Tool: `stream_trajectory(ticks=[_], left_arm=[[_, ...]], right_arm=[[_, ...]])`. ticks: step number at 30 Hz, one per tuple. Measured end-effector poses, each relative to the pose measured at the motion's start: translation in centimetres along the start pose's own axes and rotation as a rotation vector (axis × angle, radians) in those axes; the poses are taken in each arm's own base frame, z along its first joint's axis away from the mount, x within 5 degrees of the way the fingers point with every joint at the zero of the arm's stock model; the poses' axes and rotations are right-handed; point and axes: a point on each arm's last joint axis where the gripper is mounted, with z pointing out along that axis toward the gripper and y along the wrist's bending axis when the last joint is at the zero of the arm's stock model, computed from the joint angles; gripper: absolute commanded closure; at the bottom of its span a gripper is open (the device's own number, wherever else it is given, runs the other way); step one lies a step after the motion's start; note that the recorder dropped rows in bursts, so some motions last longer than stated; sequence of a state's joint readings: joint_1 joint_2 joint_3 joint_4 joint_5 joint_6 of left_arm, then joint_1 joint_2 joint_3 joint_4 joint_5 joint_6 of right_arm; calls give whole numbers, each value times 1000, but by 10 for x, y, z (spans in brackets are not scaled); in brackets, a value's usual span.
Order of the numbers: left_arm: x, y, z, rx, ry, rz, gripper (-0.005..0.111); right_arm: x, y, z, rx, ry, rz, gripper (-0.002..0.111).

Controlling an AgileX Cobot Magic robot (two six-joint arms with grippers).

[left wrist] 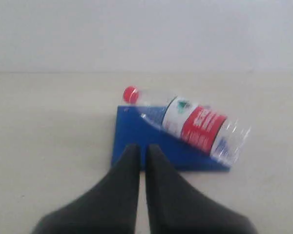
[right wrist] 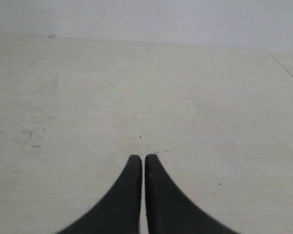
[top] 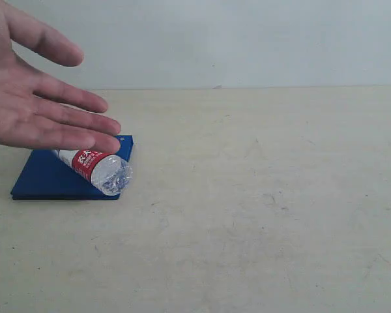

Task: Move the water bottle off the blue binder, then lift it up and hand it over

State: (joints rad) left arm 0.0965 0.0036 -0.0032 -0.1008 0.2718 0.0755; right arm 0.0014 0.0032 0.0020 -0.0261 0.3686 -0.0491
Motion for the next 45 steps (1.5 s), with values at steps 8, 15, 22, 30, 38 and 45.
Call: stream_trajectory(ticks=[8, 15, 22, 30, 38, 45], left_arm=[[-24, 2, -3, 108, -260, -932, 102], [-25, 3, -4, 94, -276, -884, 102], [-42, 15, -11, -10, -481, -698, 102], [-111, -6, -25, 90, -321, -299, 102], [-60, -3, 76, -6, 271, -334, 102], [-29, 17, 139, -244, 347, -405, 97]], right_arm=[[0, 0, 0, 0, 0, 0, 108], [0, 0, 0, 0, 0, 0, 108], [0, 0, 0, 0, 0, 0, 108], [0, 0, 0, 0, 0, 0, 108], [0, 0, 0, 0, 0, 0, 108], [0, 0, 0, 0, 0, 0, 108]])
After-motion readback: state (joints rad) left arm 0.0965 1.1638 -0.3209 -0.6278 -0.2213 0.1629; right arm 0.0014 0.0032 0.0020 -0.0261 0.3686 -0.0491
